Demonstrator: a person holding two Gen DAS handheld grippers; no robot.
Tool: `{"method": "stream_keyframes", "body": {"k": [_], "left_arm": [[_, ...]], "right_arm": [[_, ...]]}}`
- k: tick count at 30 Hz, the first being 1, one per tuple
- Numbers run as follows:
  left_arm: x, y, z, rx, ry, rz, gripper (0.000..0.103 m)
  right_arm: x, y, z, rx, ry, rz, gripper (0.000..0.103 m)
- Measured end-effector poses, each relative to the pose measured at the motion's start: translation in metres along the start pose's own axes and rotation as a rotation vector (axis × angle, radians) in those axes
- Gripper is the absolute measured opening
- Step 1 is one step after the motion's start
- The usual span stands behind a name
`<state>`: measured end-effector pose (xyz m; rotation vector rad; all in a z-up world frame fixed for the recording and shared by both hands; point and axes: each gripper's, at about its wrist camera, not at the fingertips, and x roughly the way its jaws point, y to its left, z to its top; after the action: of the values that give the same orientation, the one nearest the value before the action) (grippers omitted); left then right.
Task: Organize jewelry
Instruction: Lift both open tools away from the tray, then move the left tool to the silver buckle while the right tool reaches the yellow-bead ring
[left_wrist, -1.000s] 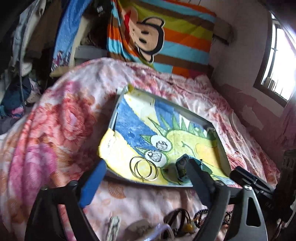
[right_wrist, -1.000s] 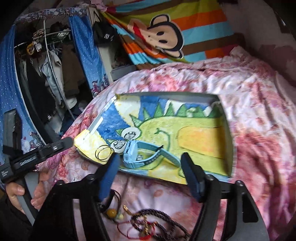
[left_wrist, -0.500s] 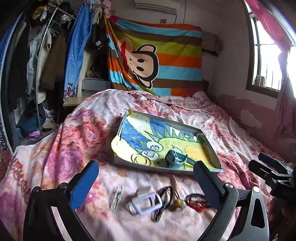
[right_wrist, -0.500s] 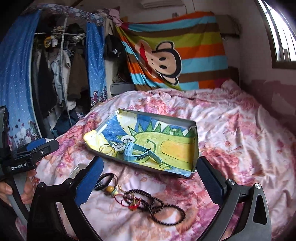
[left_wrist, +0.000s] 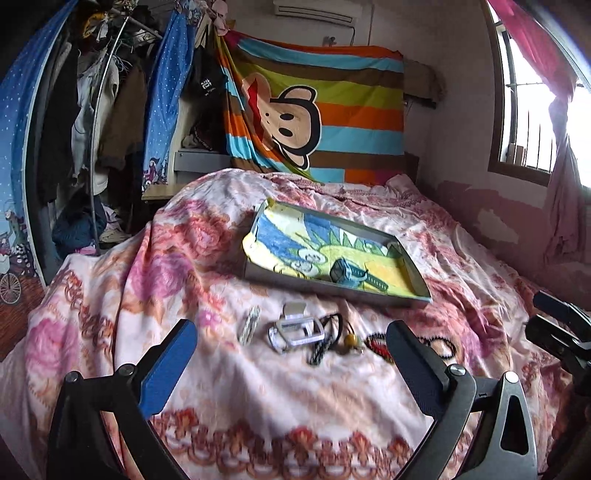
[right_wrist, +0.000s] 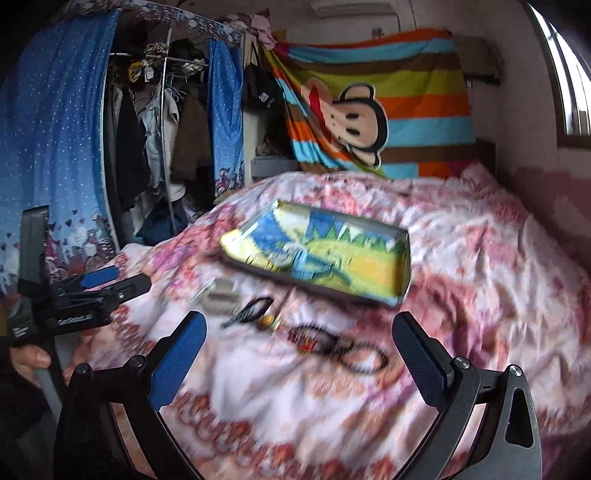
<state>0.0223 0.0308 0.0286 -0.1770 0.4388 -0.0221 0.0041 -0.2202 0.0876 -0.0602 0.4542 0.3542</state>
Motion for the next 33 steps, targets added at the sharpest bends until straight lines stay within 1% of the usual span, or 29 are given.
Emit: {"method": "stream_keyframes", "body": {"k": [2,4,7,10,13,17,20,23,28,30,31,32,33], "left_arm": [[-0.005,0.000,-0.005,0.000,0.018,-0.002,0.103],[-0.008,0.001,-0.011,0.000,0.039,-0.001,0.103],[-0.009,-0.001,-0.018,0.005,0.067,-0.003,0.103],[-0.002,-0.005,-0.022,0.031,0.101,0.010,0.103],[0.008,-0.007,-0.024,0.060,0.135,0.032,0.103],[0.023,-0.005,-0.025,0.056,0.188,0.036,0.103],[0.039,-0.001,-0.020,0.053,0.211,0.033,0.103],[0.056,0.001,-0.012,0.090,0.222,0.035,0.103],[0.083,0.004,0.000,0.125,0.242,-0.029,0.102],[0.093,0.004,0.000,0.149,0.260,-0.068,0.099],[0.099,0.004,0.000,0.162,0.276,-0.084,0.095],[0.105,0.004,0.000,0.172,0.292,-0.096,0.093],[0.112,0.004,0.000,0.179,0.306,-0.106,0.087]], "right_arm": [[-0.002,-0.004,-0.011,0.030,0.032,0.023,0.099],[-0.004,-0.010,-0.025,0.061,0.081,0.043,0.099],[0.004,-0.018,-0.043,0.061,0.119,0.021,0.099],[0.016,-0.028,-0.052,0.077,0.143,0.006,0.099],[0.030,-0.038,-0.056,0.081,0.163,-0.007,0.099],[0.050,-0.047,-0.055,0.071,0.187,0.000,0.099],[0.066,-0.050,-0.053,0.075,0.206,0.020,0.099],[0.081,-0.046,-0.048,0.065,0.212,0.048,0.099],[0.103,-0.034,-0.039,0.003,0.214,0.091,0.098],[0.115,-0.027,-0.034,-0.027,0.225,0.116,0.096],[0.118,-0.026,-0.033,-0.035,0.230,0.122,0.092],[0.126,-0.023,-0.030,-0.050,0.241,0.136,0.086],[0.132,-0.021,-0.028,-0.059,0.250,0.147,0.082]]}}
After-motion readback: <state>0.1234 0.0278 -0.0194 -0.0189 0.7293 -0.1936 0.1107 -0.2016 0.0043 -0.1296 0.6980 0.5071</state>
